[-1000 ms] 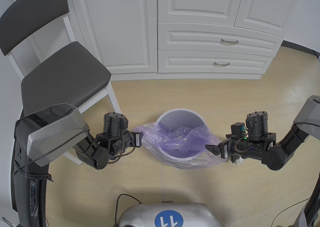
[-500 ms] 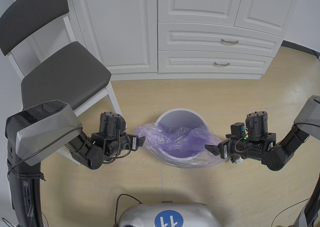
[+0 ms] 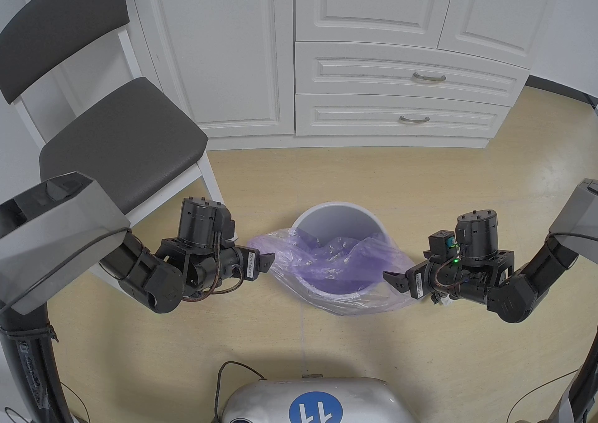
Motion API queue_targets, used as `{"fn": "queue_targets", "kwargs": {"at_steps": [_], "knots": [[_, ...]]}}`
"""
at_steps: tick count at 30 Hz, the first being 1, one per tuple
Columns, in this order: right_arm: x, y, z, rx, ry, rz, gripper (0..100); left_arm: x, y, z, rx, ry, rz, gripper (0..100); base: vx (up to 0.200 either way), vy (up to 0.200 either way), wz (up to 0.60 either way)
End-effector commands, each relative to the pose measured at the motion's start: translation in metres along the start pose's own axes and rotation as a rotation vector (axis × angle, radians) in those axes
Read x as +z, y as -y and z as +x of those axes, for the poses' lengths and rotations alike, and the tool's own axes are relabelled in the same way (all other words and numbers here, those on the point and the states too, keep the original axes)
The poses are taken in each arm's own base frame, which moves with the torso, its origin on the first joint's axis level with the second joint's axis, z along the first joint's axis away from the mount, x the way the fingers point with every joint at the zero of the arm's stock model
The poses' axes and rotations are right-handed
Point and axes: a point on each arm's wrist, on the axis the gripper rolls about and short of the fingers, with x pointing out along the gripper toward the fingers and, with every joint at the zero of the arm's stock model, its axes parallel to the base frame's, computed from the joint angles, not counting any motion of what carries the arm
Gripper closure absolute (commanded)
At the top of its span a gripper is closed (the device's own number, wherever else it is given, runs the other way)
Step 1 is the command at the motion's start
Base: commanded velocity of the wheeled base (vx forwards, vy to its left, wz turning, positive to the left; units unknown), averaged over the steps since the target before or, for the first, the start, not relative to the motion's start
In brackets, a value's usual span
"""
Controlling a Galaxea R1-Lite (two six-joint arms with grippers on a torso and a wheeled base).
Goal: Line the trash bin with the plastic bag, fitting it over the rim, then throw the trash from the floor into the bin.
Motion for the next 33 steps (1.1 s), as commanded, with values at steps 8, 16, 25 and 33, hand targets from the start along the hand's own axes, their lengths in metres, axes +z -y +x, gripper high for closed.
{"fn": "queue_targets", "kwargs": {"at_steps": [8,16,25,33], "knots": [[-0.006,-0.012,0.0,0.001,0.033,-0.06,0,0.009,0.005,-0.013,-0.014,0.031,0.004,0,0.0,0.0,0.0],[-0.029,-0.024,0.017,-0.065,0.088,-0.189,0,0.009,0.005,-0.013,-0.014,0.034,0.004,0,0.0,0.0,0.0],[-0.077,-0.015,0.051,-0.154,0.134,-0.427,0,0.007,0.006,-0.01,-0.012,0.031,0.004,0,0.0,0.0,0.0],[-0.076,0.003,0.049,-0.192,0.122,-0.468,0,0.009,0.004,-0.011,-0.009,0.037,0.001,0,0.0,0.0,0.0]]}}
